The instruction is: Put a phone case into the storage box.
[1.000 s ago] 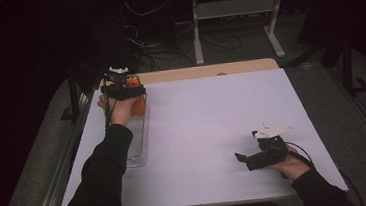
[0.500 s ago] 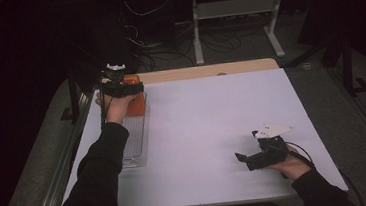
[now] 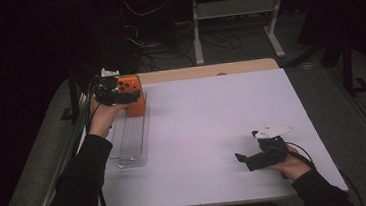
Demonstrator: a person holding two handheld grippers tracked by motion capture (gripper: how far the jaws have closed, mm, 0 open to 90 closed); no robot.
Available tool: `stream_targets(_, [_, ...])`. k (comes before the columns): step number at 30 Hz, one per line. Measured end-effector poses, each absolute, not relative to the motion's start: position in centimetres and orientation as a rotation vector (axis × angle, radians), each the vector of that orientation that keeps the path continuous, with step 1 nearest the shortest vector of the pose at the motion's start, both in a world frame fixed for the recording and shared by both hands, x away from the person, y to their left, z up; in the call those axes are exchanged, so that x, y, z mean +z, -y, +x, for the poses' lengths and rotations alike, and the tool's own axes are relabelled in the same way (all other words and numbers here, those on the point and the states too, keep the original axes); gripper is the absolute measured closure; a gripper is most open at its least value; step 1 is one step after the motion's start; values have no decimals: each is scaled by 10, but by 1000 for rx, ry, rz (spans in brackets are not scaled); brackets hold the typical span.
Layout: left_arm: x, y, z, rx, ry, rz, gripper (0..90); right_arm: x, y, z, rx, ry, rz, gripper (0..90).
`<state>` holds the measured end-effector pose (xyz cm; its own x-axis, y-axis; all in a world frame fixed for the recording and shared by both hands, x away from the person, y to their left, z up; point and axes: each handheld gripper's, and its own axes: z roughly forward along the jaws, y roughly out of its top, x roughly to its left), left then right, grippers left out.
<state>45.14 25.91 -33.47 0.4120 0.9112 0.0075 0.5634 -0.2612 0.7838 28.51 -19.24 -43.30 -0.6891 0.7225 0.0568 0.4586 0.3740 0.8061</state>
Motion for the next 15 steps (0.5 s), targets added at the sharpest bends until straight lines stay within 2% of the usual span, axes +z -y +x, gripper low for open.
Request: stream_targets(15, [-334,-255,421,464,-1090,1968,0,-431,194,285,1224,-2337,1051,6])
